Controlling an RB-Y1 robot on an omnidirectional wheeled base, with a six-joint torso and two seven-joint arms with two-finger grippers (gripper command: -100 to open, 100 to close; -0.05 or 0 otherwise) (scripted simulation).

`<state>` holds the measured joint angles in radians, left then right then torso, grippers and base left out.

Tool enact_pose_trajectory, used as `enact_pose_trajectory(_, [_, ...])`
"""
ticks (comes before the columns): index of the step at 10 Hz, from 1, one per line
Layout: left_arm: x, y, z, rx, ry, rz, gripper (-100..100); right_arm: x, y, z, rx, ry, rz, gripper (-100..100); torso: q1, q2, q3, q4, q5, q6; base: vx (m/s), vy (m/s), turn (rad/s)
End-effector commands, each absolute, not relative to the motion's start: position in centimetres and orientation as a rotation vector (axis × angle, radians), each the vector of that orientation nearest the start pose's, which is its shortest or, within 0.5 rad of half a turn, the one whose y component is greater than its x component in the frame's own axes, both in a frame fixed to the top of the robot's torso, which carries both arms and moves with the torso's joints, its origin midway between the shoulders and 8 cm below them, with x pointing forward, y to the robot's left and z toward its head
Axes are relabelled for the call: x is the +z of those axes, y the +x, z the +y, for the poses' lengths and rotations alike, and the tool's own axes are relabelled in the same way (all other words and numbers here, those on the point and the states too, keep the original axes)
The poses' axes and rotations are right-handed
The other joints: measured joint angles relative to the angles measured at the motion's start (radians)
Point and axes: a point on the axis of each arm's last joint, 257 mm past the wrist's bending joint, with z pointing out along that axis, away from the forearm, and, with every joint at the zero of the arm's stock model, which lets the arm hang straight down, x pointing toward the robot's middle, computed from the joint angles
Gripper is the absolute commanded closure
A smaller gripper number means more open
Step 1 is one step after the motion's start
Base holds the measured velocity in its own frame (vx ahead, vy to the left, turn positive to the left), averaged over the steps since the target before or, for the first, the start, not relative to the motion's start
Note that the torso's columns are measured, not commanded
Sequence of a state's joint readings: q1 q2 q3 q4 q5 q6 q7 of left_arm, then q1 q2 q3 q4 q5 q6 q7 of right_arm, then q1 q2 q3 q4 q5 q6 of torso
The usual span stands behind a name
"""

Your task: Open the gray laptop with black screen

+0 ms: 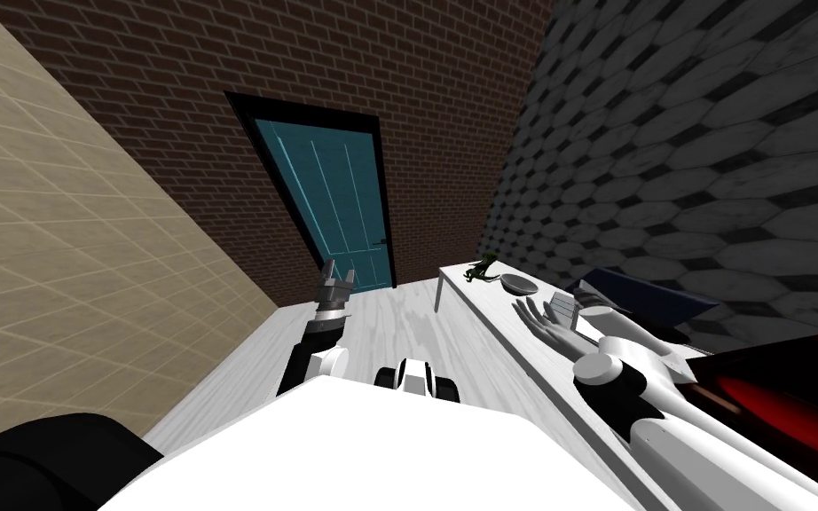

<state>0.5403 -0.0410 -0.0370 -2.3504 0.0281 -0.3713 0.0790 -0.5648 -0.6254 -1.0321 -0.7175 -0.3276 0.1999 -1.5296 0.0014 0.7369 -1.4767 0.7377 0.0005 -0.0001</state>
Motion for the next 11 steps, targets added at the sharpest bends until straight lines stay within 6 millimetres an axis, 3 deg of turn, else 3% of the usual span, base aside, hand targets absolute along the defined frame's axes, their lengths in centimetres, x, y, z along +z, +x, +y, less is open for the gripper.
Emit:
enact_pose_trajectory(1, [1.8, 34.9, 28.0, -1.393, -0.817, 0.598, 0, -17.3, 47.8, -77.2, -2.090, -1.948, 1.667, -100, 0.000, 0.000, 0.000, 0.000, 0.000, 0.000, -0.039, -0.032, 0.030])
enact_pose_trajectory(11, [1.8, 34.9, 28.0, -1.393, -0.817, 0.598, 0, -18.5, 49.5, -74.1, -1.867, -1.209, 1.890, -100, -0.001, 0.001, 0.001, 0.000, 0.000, 0.000, -0.056, -0.055, 0.044])
